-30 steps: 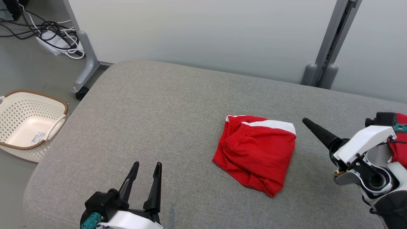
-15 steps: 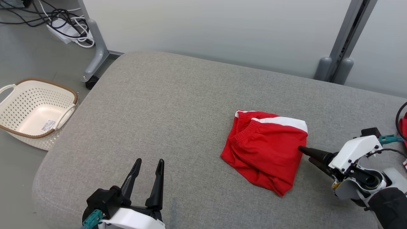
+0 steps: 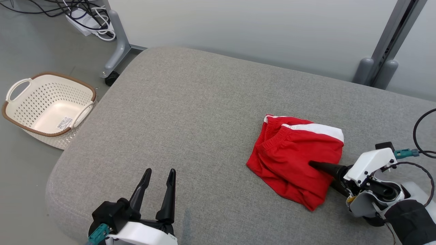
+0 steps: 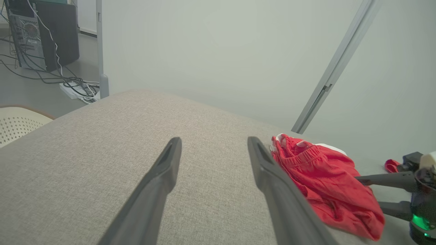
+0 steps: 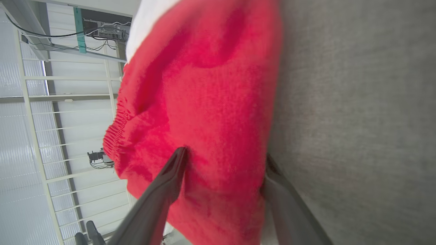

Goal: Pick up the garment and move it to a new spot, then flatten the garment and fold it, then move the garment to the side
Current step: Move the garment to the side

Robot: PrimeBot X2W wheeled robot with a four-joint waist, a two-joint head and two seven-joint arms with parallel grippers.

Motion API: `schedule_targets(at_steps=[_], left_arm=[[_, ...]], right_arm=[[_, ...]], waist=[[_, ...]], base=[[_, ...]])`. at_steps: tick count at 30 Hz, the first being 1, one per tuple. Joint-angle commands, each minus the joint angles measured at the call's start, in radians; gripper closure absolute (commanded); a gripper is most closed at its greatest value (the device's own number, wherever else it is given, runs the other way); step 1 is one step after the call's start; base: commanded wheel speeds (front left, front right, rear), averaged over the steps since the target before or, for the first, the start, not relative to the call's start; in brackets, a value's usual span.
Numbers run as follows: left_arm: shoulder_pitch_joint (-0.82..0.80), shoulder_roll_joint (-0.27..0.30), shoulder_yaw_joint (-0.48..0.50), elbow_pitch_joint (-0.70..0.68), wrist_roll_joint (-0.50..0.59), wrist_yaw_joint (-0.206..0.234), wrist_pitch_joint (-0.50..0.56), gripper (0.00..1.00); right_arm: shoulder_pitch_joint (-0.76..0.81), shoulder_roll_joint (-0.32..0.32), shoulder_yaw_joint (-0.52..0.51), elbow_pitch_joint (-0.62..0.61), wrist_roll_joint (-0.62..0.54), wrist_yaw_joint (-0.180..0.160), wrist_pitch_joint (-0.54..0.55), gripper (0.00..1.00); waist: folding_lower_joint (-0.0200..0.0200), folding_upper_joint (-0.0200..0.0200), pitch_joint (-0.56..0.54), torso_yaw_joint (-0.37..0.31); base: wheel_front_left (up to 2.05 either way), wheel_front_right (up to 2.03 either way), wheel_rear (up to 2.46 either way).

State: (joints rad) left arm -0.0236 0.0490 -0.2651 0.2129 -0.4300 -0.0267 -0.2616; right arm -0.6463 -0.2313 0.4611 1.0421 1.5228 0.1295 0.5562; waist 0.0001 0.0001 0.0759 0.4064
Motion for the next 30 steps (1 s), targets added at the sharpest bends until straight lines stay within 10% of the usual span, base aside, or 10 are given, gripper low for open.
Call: schedule_targets(at_steps=[1, 3, 6, 30], left_arm=[[-0.007, 0.004, 0.001, -0.003, -0.002, 0.003, -0.004, 0.0], [-0.01, 0.004, 0.001, -0.004, -0.003, 0.005, -0.004, 0.0], [-0.014, 0.004, 0.001, -0.003, -0.004, 0.008, -0.004, 0.0], [-0.027, 0.004, 0.008, -0.005, 0.053, -0.024, -0.004, 0.0]], right_arm=[[-0.006, -0.005, -0.003, -0.005, 0.005, 0.003, 0.006, 0.0], [-0.007, 0.003, -0.01, -0.018, 0.014, 0.003, 0.003, 0.03], [-0.007, 0.004, -0.014, -0.042, 0.008, 0.003, -0.016, 0.99], [0.086, -0.13, 0.109, -0.42, -0.131, 0.003, -0.116, 1.0]], waist=[[-0.0001, -0.0001, 0.003, 0.0], [-0.0001, -0.0001, 0.008, -0.003], [-0.0001, -0.0001, 0.011, -0.009], [-0.0001, -0.0001, -0.04, -0.23]], base=[[0.0, 0.0, 0.0], [0.0, 0.0, 0.0], [0.0, 0.0, 0.0], [0.0, 0.0, 0.0]])
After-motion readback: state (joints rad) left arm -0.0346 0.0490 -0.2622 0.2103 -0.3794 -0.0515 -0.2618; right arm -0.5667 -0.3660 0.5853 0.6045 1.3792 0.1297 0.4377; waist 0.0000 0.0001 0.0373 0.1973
